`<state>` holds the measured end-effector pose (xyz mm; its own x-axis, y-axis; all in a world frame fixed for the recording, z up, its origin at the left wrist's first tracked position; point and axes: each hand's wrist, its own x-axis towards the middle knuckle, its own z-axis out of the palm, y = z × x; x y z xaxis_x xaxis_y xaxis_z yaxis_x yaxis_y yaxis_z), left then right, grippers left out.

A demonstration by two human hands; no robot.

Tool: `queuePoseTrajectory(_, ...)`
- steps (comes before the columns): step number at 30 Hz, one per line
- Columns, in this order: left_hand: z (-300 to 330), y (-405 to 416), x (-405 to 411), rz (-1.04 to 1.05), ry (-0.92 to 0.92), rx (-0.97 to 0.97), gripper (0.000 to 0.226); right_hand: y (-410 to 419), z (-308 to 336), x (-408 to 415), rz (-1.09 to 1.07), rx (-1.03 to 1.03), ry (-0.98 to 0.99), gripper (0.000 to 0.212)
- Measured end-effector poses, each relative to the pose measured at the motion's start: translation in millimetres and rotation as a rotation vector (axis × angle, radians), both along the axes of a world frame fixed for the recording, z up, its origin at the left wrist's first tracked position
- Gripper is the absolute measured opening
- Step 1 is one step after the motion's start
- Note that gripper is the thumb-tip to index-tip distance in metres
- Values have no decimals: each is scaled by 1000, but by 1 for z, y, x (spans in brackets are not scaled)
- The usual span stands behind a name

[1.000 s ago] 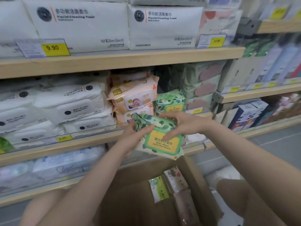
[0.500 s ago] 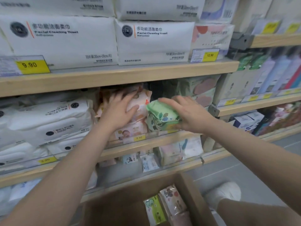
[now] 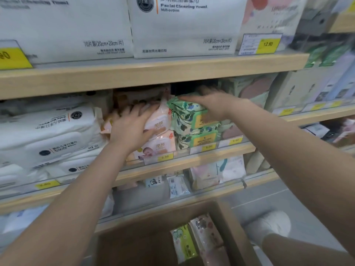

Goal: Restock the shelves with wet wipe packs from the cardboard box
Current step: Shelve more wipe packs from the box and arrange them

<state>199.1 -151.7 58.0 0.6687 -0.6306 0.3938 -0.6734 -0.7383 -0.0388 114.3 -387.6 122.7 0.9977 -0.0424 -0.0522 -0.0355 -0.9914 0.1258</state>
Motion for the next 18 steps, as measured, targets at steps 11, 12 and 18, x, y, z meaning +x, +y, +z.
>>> queuePoseTrajectory(11, -11, 5, -31, -205, -121, -216, 60, 23, -32, -45, 73, 91, -302, 89)
queuePoseTrajectory(12, -24, 7, -46, -267, -118, -287, 52, 25, -43, -59, 78, 144, -347, 86)
queuePoseTrajectory(18, -152, 35, -118, -295, 187, -165, 40, 55, -165, -148, -125, 480, -428, 57)
